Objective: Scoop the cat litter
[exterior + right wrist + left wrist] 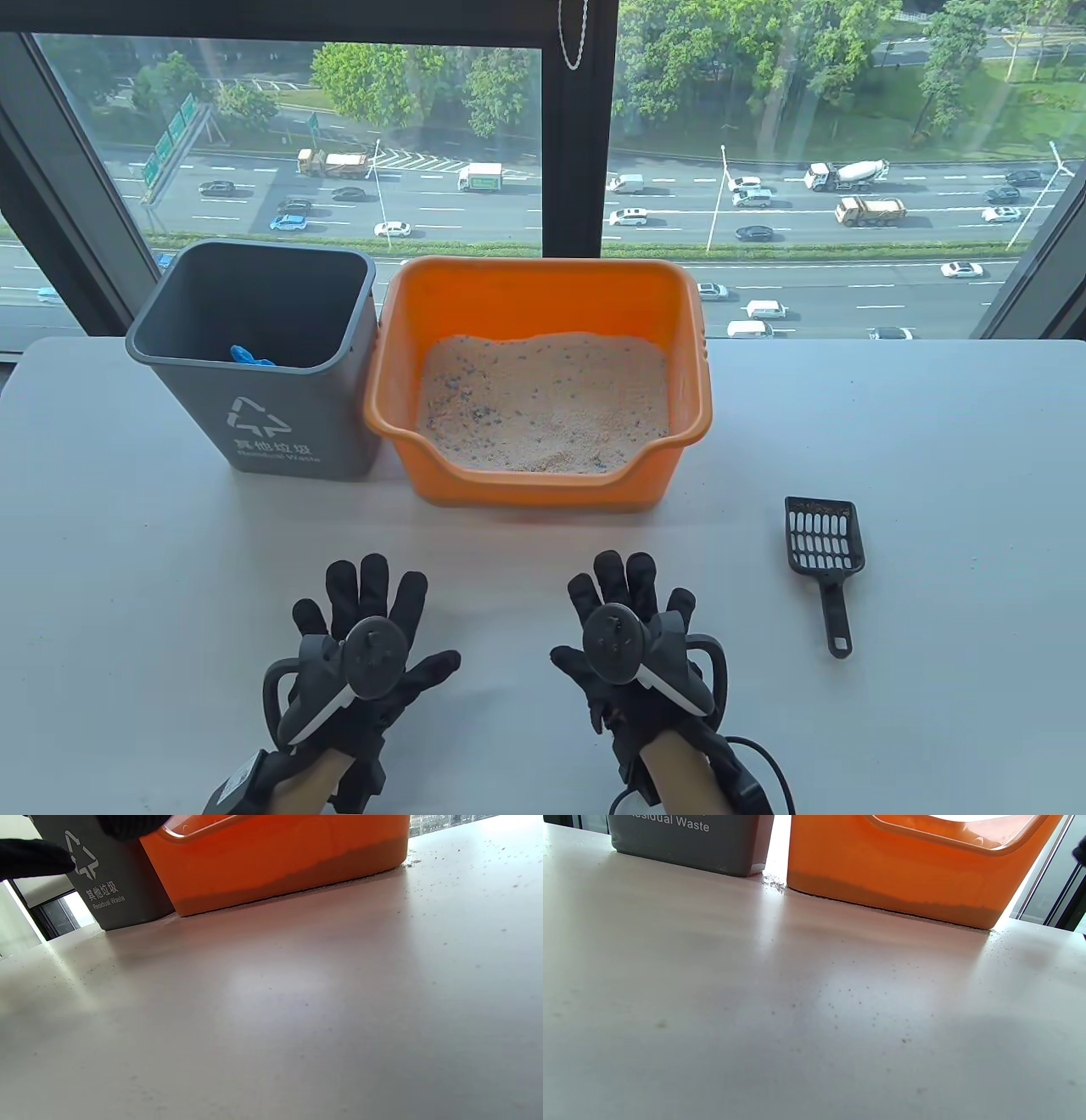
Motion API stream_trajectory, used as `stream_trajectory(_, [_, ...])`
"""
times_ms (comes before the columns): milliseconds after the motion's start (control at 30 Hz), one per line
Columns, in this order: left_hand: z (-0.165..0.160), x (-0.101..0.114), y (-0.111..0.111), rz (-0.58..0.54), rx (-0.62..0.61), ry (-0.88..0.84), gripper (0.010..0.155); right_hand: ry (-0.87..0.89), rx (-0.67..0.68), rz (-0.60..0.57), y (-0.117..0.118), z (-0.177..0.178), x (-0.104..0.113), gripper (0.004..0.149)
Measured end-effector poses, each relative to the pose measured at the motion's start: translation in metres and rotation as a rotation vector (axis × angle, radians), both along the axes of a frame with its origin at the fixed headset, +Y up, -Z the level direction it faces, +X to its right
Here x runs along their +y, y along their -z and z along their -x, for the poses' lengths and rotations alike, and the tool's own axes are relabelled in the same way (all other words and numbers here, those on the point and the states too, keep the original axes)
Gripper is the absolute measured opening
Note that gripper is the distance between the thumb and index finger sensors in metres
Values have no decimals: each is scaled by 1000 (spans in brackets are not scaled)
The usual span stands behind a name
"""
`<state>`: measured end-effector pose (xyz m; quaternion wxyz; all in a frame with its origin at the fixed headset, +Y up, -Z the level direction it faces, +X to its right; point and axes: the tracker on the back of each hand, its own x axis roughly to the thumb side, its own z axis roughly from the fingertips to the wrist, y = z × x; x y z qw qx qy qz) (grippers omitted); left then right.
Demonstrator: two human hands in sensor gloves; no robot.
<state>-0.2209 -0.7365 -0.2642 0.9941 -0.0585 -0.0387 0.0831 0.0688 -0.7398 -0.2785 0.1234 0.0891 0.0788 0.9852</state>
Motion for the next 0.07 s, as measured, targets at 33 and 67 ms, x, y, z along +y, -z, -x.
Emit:
stream_trajectory(33, [0, 0, 0, 0, -1, 2, 93, 0, -1, -1, 0, 0, 0, 76])
stream_trajectory(67, [-1, 0, -1, -2, -2, 3, 93, 1, -2, 0, 0, 0, 0, 76])
